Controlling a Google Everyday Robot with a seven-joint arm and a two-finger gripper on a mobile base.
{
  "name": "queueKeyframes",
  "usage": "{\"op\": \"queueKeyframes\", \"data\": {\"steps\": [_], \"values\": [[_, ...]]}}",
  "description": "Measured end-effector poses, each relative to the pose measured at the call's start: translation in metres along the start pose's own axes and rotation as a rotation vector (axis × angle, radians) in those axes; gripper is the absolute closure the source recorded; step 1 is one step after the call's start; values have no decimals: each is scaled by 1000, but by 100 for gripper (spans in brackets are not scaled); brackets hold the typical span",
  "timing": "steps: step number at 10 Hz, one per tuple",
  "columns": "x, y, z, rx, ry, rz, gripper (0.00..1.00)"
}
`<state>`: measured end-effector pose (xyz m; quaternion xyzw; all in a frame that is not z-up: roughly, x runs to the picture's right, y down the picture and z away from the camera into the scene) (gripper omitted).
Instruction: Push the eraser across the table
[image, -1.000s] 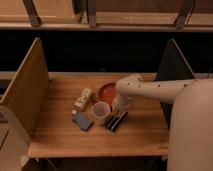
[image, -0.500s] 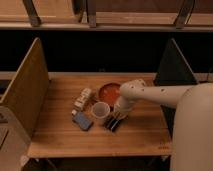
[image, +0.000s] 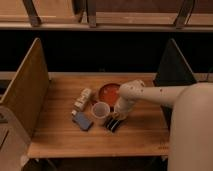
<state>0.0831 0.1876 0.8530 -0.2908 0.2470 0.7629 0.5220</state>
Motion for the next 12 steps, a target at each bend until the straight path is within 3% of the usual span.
{"op": "queueKeyframes", "data": {"steps": [2,5,7,9,10,11,12], "values": [[4,-30,-4,95,16,11,100],[17,-87,-18,268,46,45,100],[15,-117,-33,352,41,87,100],[1,-120,-48,379,5,114,100],[-15,-103,-58,365,-35,97,100],[-33,-68,-71,324,-84,62,100],[-41,-42,-78,296,-106,35,100]]}}
